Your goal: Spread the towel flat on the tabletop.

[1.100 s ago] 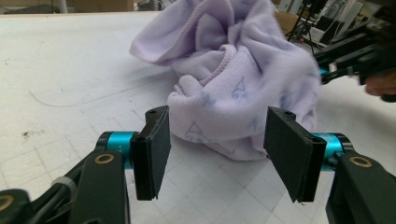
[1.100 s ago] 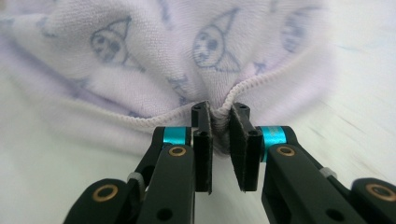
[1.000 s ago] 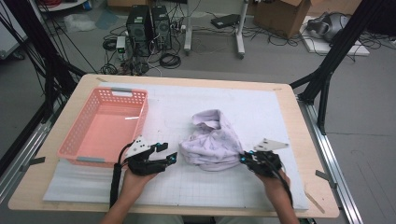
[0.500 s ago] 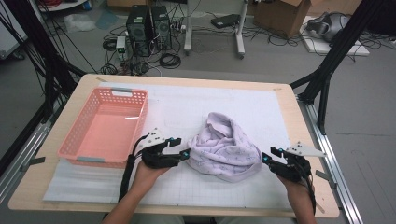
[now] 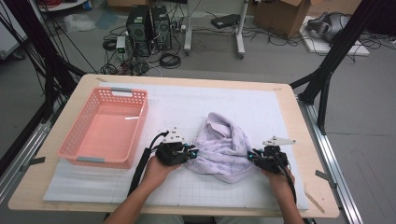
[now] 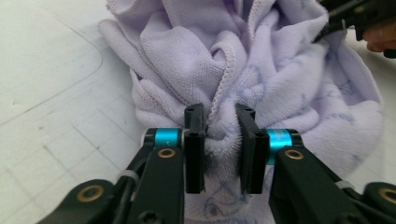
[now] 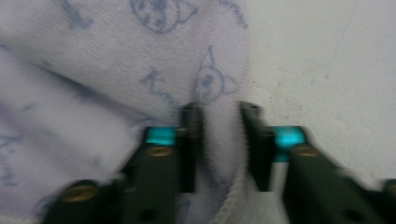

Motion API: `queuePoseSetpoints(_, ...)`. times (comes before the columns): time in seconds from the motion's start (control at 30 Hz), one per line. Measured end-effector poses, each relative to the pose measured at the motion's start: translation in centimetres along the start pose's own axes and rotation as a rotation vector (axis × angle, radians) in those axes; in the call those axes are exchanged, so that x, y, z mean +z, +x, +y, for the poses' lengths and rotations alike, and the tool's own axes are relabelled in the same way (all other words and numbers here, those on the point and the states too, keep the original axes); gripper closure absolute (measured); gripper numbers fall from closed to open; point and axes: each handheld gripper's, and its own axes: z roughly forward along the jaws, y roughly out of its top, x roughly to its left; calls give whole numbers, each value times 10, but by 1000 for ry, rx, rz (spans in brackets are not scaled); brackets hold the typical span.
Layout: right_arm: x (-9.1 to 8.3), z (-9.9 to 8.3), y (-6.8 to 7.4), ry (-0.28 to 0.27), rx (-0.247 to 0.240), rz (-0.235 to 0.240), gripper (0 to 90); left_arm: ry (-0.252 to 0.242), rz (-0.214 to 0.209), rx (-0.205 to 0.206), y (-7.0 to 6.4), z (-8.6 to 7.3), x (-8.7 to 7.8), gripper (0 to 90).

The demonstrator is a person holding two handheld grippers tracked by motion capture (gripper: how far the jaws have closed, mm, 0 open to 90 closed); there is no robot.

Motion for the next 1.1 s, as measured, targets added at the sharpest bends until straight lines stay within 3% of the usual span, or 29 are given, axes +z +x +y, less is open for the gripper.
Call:
queuePoseSetpoints(0.27, -25, -12, 6, -24, -17, 28, 798, 7, -34, 7, -24, -22, -36, 795)
queuePoseSetpoints(0.43, -40, -19, 18, -13, -73, 56, 775, 35, -72, 9, -39, -30, -50, 787)
queuePoseSetpoints(0.5, -44, -18, 19, -36, -78, 60, 703, 35, -85, -21, -36, -24, -52, 715)
queuePoseSetpoints(0.6, -52, -13, 17, -115, -56, 34, 623, 19, -66, -43, -29, -8, -53, 517)
queuePoseSetpoints(0.7, -58, -8, 12, -170, -43, 3, 605, -17, -47, -32, -24, 15, -51, 456)
queuePoseSetpoints(0.8, -59, -7, 6, -182, -28, -14, 605, -31, -46, -22, -16, 40, -41, 449)
queuePoseSetpoints(0.9, -55, -9, 1, -181, -15, -25, 596, -16, -32, -11, -9, 56, -17, 457)
queuePoseSetpoints(1.1, -52, -12, -6, -171, -4, -35, 577, 40, -46, -50, -3, 65, 41, 445)
